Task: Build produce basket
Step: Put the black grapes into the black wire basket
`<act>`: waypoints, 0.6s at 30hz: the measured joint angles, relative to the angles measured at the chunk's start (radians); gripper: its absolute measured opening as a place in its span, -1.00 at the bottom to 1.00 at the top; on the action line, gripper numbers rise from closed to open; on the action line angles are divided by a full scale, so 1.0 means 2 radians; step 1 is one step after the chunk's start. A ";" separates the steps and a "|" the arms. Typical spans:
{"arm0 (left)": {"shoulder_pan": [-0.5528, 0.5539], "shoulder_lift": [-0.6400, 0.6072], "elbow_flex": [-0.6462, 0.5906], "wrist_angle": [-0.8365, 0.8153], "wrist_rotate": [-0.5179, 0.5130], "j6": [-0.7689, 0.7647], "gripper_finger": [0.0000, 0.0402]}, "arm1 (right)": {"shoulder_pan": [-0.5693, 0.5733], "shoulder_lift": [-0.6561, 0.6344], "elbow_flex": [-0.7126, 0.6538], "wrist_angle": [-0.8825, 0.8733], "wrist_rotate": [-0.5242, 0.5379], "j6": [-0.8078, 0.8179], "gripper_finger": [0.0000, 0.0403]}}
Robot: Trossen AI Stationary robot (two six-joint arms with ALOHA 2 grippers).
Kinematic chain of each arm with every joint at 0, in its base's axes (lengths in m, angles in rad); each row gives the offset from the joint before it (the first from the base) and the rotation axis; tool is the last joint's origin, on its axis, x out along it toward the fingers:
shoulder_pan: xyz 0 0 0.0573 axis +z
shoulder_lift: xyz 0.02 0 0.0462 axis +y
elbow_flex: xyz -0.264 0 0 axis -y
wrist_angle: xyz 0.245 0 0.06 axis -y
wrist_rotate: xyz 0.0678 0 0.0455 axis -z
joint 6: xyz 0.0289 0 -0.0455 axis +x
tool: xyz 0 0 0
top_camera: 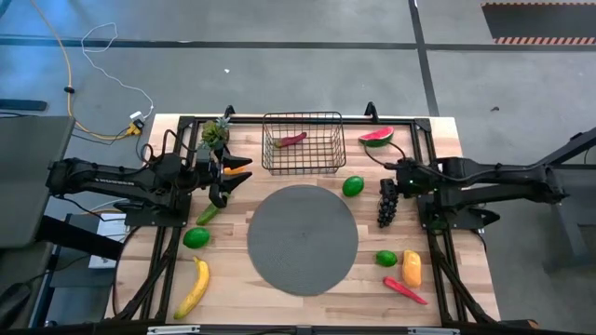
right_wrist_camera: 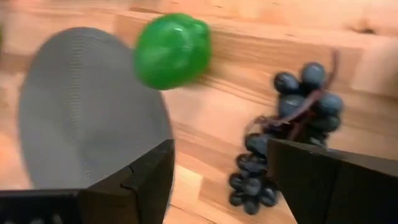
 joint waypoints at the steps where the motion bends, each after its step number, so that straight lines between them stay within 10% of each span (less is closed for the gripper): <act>1: 0.000 0.000 0.000 0.000 0.000 0.000 -0.04 | 0.000 0.007 0.000 -0.011 0.004 0.011 0.17; 18: 0.000 0.000 0.000 -0.001 -0.004 0.000 -0.04 | 0.000 0.136 0.000 -0.039 0.110 0.124 0.17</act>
